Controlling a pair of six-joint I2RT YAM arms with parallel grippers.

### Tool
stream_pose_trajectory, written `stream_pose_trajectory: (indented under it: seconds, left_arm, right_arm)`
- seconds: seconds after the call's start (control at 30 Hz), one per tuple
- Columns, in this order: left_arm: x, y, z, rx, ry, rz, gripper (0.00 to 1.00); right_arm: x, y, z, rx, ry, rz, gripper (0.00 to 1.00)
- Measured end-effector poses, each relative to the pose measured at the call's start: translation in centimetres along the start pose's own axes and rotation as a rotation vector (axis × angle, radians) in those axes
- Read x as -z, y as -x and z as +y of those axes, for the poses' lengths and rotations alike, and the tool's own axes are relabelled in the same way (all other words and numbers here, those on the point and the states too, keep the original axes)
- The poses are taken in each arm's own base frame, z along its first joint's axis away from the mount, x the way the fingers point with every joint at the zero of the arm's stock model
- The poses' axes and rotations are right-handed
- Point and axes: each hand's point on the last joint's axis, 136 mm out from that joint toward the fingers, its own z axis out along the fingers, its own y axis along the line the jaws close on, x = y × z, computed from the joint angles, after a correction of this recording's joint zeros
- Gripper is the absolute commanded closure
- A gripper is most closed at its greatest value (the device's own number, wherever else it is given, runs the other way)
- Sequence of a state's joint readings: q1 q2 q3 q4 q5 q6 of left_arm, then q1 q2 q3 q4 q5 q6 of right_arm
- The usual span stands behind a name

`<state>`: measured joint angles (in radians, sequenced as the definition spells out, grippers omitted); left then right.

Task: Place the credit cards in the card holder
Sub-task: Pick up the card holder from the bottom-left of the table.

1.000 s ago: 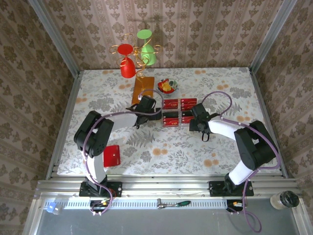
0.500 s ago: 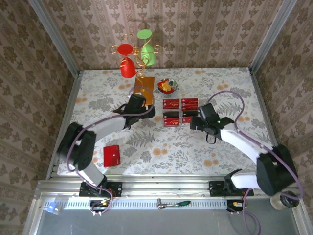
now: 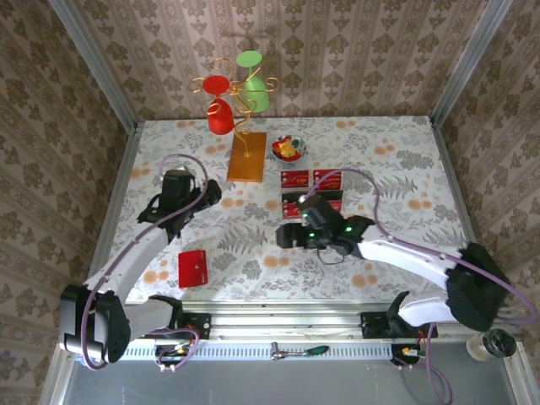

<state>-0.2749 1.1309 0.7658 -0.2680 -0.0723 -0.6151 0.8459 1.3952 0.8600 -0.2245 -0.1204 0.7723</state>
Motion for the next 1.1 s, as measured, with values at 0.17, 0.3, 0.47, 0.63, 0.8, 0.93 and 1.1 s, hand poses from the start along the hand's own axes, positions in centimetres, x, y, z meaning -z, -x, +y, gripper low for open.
stream_pose_trajectory:
  seconds: [0.17, 0.3, 0.47, 0.63, 0.8, 0.93, 1.1]
  left_arm:
    - [0.8, 0.7, 2.2, 0.055, 0.033, 0.0, 0.0]
    - [1.6, 1.0, 2.9, 0.079, 0.031, -0.011, 0.0]
    - [2.4, 1.0, 3.7, 0.102, 0.03, -0.02, 0.0]
    - [2.3, 0.7, 4.1, 0.113, 0.024, -0.004, 0.0]
    - [2.2, 0.3, 4.1, 0.119, 0.011, 0.011, 0.0]
    - [2.2, 0.3, 4.0, 0.12, 0.001, 0.015, 0.0]
    - [2.2, 0.2, 3.9, 0.119, -0.009, 0.017, 0.0]
  right_arm:
    - [-5.7, -2.0, 5.4, -0.056, 0.118, 0.094, 0.38]
    - [-9.2, -4.0, 8.4, -0.098, 0.163, 0.162, 0.45]
    - [-11.8, -4.9, 11.9, -0.116, 0.215, 0.199, 0.5]
    - [-13.4, -5.3, 14.3, -0.134, 0.256, 0.215, 0.52]
    - [-15.0, -6.0, 14.1, -0.164, 0.242, 0.233, 0.54]
    - [-16.1, -6.3, 14.0, -0.185, 0.234, 0.244, 0.55]
    - [-16.9, -6.5, 14.2, -0.201, 0.233, 0.256, 0.55]
